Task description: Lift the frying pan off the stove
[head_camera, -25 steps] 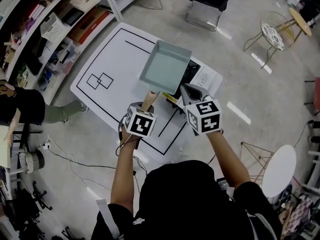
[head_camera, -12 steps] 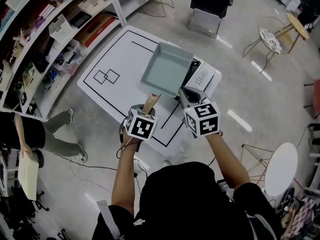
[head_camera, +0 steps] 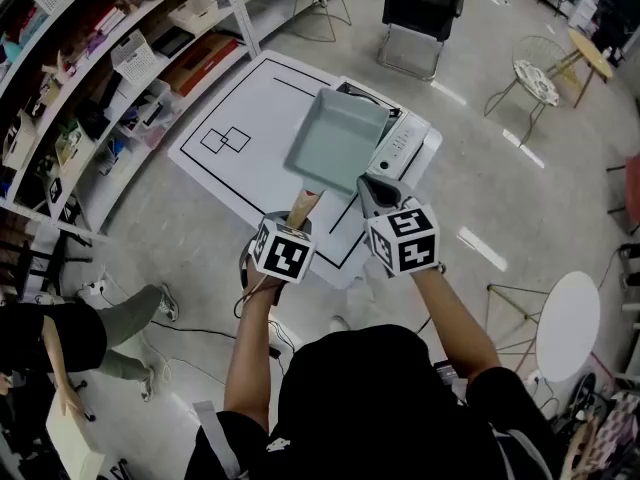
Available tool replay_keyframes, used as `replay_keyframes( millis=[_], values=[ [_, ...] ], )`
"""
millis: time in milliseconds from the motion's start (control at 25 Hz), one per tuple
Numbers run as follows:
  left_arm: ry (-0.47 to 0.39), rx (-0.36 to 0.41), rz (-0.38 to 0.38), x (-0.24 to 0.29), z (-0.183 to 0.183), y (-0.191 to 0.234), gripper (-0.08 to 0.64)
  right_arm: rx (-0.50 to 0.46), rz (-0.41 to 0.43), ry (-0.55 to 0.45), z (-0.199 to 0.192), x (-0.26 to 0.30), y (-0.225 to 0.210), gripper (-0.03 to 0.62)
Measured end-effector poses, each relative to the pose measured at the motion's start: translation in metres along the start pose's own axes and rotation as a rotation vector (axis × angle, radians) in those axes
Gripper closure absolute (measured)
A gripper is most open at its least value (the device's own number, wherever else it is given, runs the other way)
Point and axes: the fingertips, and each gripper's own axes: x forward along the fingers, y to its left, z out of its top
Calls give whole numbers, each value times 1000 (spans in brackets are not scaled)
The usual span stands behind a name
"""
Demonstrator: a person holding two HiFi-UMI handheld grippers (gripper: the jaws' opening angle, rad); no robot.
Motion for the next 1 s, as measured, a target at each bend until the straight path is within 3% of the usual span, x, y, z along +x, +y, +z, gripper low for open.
replay_keyframes(
  millis=[640,1000],
  values=[
    [-49,19,21,-65,-59,-25,477,-34,-27,-30,-19,-69,70,591],
    [-62,26,19,-77,-69,-34,477,-52,-44,-35,-23,-88,80,591]
  ],
)
